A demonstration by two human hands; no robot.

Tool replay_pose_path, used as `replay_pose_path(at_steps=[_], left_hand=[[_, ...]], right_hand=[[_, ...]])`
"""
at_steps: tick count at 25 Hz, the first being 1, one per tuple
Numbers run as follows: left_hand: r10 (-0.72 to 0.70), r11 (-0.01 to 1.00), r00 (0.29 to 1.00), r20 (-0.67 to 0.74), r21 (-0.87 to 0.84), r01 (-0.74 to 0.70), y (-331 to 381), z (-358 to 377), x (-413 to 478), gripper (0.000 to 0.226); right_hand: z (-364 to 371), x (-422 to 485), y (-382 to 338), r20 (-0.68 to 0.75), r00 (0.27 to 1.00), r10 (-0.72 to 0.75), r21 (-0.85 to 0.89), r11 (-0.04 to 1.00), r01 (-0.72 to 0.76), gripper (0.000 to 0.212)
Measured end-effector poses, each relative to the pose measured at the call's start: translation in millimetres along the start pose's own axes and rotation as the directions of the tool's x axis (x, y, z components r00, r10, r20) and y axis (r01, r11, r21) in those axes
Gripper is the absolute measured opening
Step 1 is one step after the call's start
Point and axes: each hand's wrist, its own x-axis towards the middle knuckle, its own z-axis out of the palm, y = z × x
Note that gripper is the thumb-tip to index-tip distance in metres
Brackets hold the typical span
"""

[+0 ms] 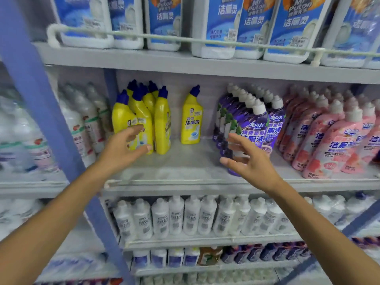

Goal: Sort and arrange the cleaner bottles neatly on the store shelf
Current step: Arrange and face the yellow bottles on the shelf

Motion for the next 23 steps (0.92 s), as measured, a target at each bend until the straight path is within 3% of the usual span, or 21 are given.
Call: replay_pose_path(at_steps=[5,9,16,18,21,23], left_hand=[[-0.025,0.997,0.977,-0.212,-0.081,0.007,-1.3,-29.0,-12.6,0.065],[-0.058,0.996,0.968,-0.246,-0.08,0.04,-6.2,-26.8,7.2,0.072],[-0.148,0.988,0.92,-0.362,-0.095,0.121,-21.6,-25.5,38.7,0.063],[-0.196,0.979,0.916,-0.35,-0.129,0.16,-28.0,-25.9,42.3,0.06],[-0.226,0.971,0.918,-0.324,-0.146,0.188,-39.7,-26.6,45.5,0.052],[-0.215,0.972,0.929,-0.301,-0.155,0.175,-54.8,-26.8,46.3,0.054]], right_hand=[[55.1,57.0,-18.1,0.147,0.987,-0.065,0.038,0.997,0.06,0.097],[95.6,104.4,-27.5,0.218,0.975,-0.031,0.027,0.999,0.026,0.11],[151.7,188.3,-28.9,0.097,0.995,0.011,0.056,0.998,-0.016,0.104],[168.1,200.3,-27.7,0.061,0.997,0.043,0.031,0.998,-0.045,0.104],[184.2,207.0,-20.3,0.009,1.0,0.026,-0.082,0.996,-0.025,0.087],[179.4,206.1,-17.3,0.043,0.999,0.004,-0.047,0.999,-0.002,0.08]])
